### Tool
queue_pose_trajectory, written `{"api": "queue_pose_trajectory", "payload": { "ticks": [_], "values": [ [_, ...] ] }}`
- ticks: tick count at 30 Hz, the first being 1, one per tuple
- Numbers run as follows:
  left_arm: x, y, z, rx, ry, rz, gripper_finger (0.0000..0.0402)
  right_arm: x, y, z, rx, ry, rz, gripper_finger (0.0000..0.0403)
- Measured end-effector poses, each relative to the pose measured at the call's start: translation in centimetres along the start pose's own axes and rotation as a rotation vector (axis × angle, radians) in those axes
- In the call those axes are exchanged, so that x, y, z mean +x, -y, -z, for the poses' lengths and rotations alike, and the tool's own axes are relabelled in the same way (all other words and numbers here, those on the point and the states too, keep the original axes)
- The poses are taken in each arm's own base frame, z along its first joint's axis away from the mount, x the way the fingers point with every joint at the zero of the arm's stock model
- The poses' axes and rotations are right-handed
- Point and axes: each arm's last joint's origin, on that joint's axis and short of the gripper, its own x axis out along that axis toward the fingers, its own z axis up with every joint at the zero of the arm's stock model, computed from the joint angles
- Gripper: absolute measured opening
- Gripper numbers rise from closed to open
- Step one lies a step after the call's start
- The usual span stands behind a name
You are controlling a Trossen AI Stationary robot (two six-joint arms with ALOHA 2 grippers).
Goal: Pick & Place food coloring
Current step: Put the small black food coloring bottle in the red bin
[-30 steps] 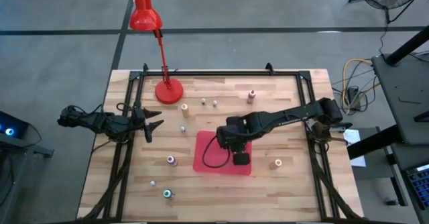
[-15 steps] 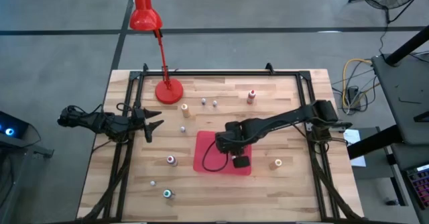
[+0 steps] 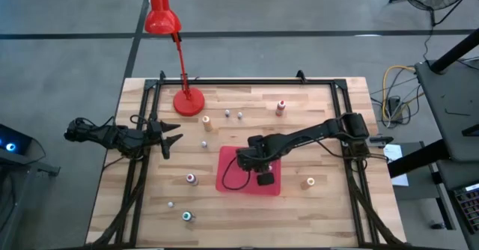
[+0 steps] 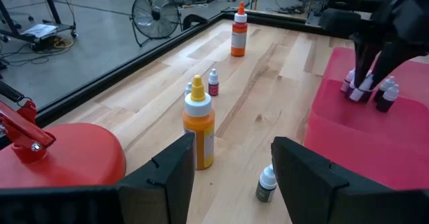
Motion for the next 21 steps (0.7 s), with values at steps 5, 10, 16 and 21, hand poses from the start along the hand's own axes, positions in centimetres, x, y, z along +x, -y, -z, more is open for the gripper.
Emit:
{"api": "queue_pose_trajectory", "payload": {
  "ticks": [5, 10, 16, 21],
  "values": [
    [0.0, 0.0, 0.0, 0.000, 0.000, 0.000, 0.0170, 0.2, 0.4, 0.2, 0.011, -0.007, 0.002, 0.0059],
    [0.0, 0.0, 0.0, 0.001, 0.000, 0.000, 0.0170, 0.7, 0.4, 0.5, 0.013, -0.017, 0.001, 0.0059],
    [0.0, 0.0, 0.0, 0.000, 0.000, 0.000, 0.0170, 1.3, 0.3, 0.7, 0.017, -0.002, 0.002, 0.0059],
    [0.0, 0.0, 0.0, 0.000, 0.000, 0.000, 0.0170, 1.3, 0.3, 0.7, 0.020, -0.002, 0.000, 0.0059]
  ]
}}
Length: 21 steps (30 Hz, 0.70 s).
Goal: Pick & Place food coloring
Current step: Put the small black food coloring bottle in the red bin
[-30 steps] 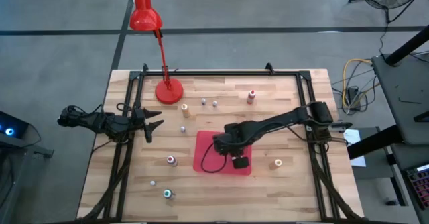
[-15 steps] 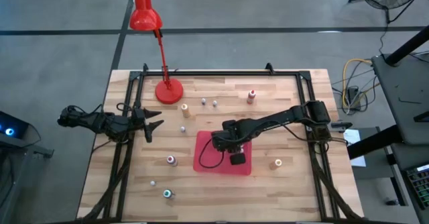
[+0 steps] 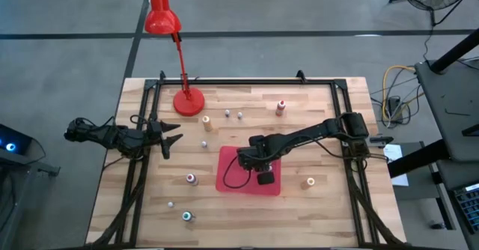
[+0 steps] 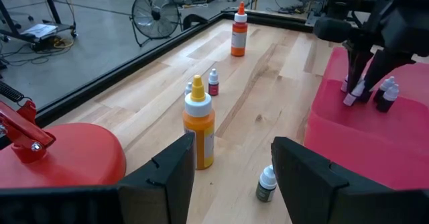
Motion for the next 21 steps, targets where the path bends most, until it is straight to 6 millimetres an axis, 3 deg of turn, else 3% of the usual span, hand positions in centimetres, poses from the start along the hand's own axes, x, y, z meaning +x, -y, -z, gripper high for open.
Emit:
{"api": "queue_pose_trajectory", "payload": {
  "ticks": [8, 21],
  "values": [
    [0.00, 0.00, 0.01, 0.000, 0.000, 0.000, 0.0170, 0.12, -0.02, 0.14, 0.001, -0.007, -0.002, 0.0063],
    [0.00, 0.00, 0.01, 0.000, 0.000, 0.000, 0.0170, 0.11, -0.02, 0.27, 0.008, -0.020, -0.002, 0.0120]
  ]
}}
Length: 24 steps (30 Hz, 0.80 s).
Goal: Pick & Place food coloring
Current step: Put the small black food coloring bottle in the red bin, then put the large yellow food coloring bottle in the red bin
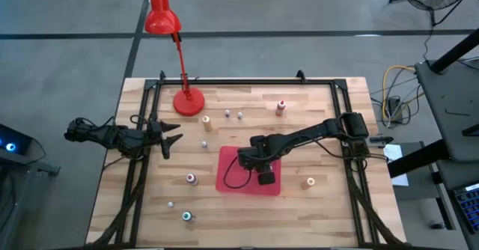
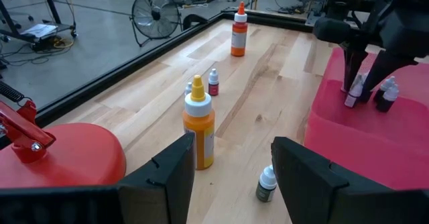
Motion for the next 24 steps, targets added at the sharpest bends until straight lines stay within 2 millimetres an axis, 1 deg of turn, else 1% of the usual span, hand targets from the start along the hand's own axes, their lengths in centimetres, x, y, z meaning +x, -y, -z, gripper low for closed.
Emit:
{"api": "queue_pose_trajectory", "payload": {
  "ticks": [5, 11, 17, 24],
  "values": [
    [0.0, 0.0, 0.0, 0.000, 0.000, 0.000, 0.0170, -0.4, 0.0, 0.1, 0.004, 0.004, 0.000, 0.0131],
    [0.0, 0.0, 0.0, 0.000, 0.000, 0.000, 0.0170, -2.1, 0.1, -0.5, 0.019, 0.013, 0.002, 0.0140],
    [0.0, 0.0, 0.0, 0.000, 0.000, 0.000, 0.0170, -4.8, 0.4, -1.1, 0.040, 0.058, 0.022, 0.0149],
    [0.0, 0.0, 0.0, 0.000, 0.000, 0.000, 0.0170, -9.0, 0.4, -0.9, 0.197, 0.007, 0.024, 0.0166]
  ]
}}
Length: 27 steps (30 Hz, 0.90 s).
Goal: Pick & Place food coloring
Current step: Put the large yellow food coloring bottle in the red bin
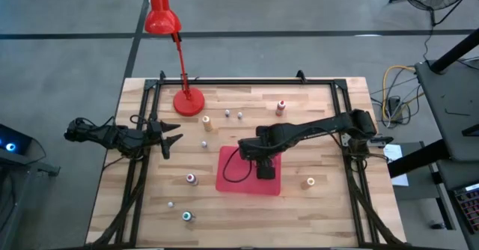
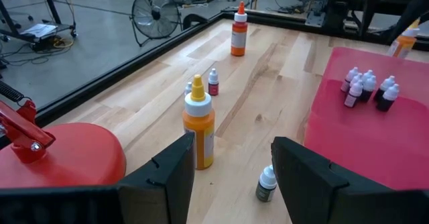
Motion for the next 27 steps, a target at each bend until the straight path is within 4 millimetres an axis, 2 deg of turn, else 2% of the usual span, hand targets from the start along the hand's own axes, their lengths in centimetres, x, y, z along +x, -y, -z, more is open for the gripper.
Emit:
{"api": "queue_pose_trajectory", "payload": {
  "ticks": [8, 14, 20, 27],
  "values": [
    [0.0, 0.0, 0.0, 0.001, -0.002, -0.001, 0.0170, -4.7, -1.2, 0.8, 0.086, -0.031, 0.022, 0.0222],
    [0.0, 0.0, 0.0, 0.001, -0.002, -0.001, 0.0170, -6.7, -3.2, 2.2, 0.165, -0.012, 0.007, 0.0264],
    [0.0, 0.0, 0.0, 0.002, -0.002, -0.001, 0.0170, -7.2, -4.3, 5.1, 0.282, -0.035, 0.013, 0.0298],
    [0.0, 0.0, 0.0, 0.002, -0.003, -0.001, 0.0170, -6.1, -4.5, 8.7, 0.387, -0.103, 0.057, 0.0324]
  ]
}}
